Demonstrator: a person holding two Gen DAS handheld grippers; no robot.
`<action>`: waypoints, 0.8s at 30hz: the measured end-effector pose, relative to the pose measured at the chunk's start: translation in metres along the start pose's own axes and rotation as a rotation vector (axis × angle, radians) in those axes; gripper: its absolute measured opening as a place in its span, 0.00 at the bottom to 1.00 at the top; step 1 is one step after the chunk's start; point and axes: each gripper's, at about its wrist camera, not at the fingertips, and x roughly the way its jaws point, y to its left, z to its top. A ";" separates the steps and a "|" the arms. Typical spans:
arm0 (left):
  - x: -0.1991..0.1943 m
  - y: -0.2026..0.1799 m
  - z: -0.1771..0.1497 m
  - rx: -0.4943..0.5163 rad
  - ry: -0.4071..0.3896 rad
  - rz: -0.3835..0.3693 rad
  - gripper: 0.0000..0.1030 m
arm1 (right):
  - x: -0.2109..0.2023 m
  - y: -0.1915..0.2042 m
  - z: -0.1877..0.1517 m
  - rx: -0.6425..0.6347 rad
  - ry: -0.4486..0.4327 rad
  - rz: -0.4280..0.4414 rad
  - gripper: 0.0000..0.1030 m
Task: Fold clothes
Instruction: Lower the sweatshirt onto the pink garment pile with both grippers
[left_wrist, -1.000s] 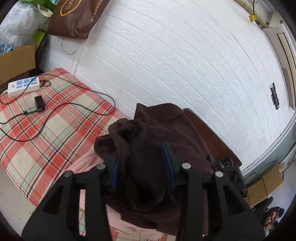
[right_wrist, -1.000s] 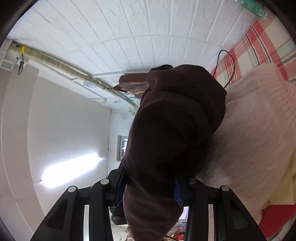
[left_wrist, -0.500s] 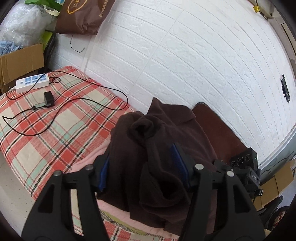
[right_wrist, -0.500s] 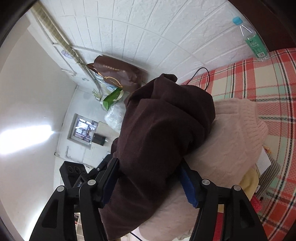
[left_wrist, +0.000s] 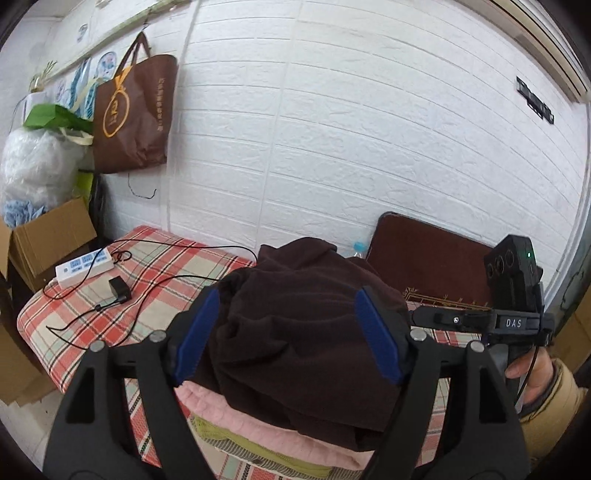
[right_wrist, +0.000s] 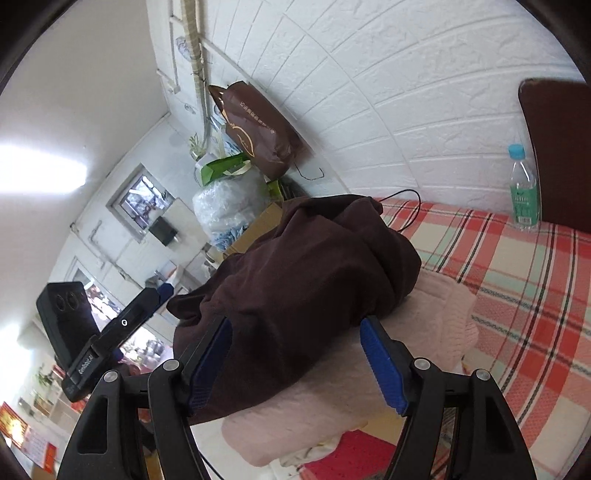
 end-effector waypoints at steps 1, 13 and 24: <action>0.003 -0.002 0.000 0.009 0.007 -0.011 0.75 | -0.004 0.005 0.000 -0.041 -0.012 -0.016 0.72; 0.036 0.017 -0.057 -0.052 0.134 -0.011 0.75 | 0.031 0.049 -0.020 -0.472 0.021 -0.130 0.74; 0.000 -0.004 -0.065 -0.080 0.015 0.042 0.83 | 0.015 0.050 -0.030 -0.516 -0.013 -0.113 0.80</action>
